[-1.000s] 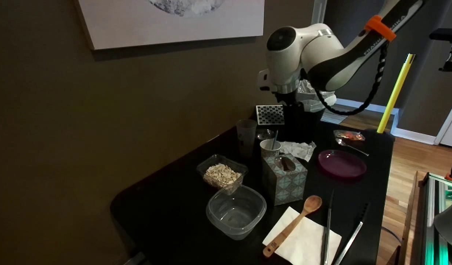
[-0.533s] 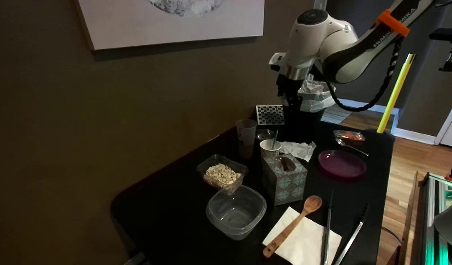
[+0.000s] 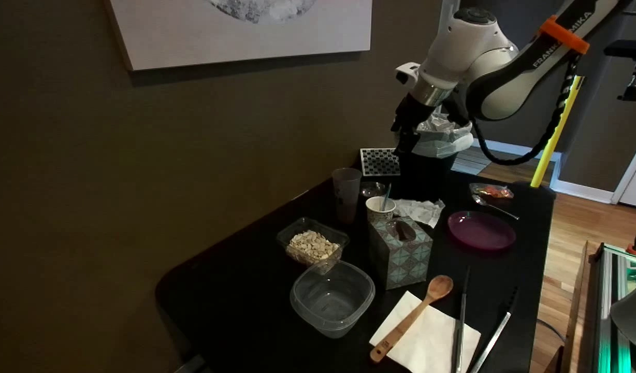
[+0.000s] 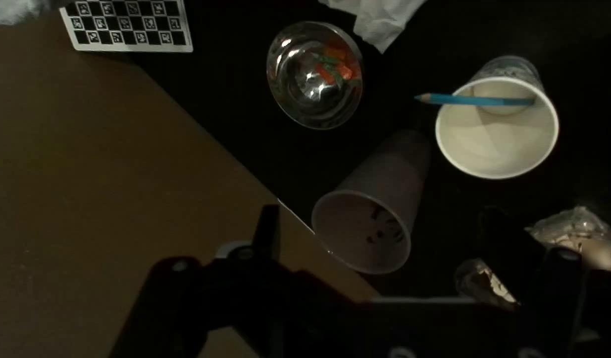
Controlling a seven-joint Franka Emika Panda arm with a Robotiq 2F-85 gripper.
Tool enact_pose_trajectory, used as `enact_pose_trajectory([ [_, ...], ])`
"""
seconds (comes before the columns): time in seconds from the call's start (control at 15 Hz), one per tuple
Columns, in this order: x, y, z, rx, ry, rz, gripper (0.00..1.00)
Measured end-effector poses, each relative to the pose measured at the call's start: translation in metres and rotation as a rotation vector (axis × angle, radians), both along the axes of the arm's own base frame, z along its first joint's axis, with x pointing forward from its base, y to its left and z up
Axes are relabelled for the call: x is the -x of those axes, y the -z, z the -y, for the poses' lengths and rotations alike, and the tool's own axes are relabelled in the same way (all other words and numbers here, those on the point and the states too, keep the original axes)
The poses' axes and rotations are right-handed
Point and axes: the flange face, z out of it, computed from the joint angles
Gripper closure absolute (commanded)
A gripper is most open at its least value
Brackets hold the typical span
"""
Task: Put the pencil in the cup
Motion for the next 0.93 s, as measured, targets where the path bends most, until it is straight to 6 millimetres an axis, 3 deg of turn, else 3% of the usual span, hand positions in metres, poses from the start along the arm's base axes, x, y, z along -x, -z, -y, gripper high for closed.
enact_pose_trajectory([
  [0.33, 0.012, 0.012, -0.001, -0.215, 0.176, 0.041, 0.0],
  [0.53, 0.023, 0.028, -0.02, -0.337, 0.284, 0.017, 0.0],
  [0.67, 0.024, 0.029, -0.027, -0.341, 0.276, 0.013, 0.0],
  [0.93, 0.023, 0.027, -0.02, -0.341, 0.287, 0.019, 0.0],
])
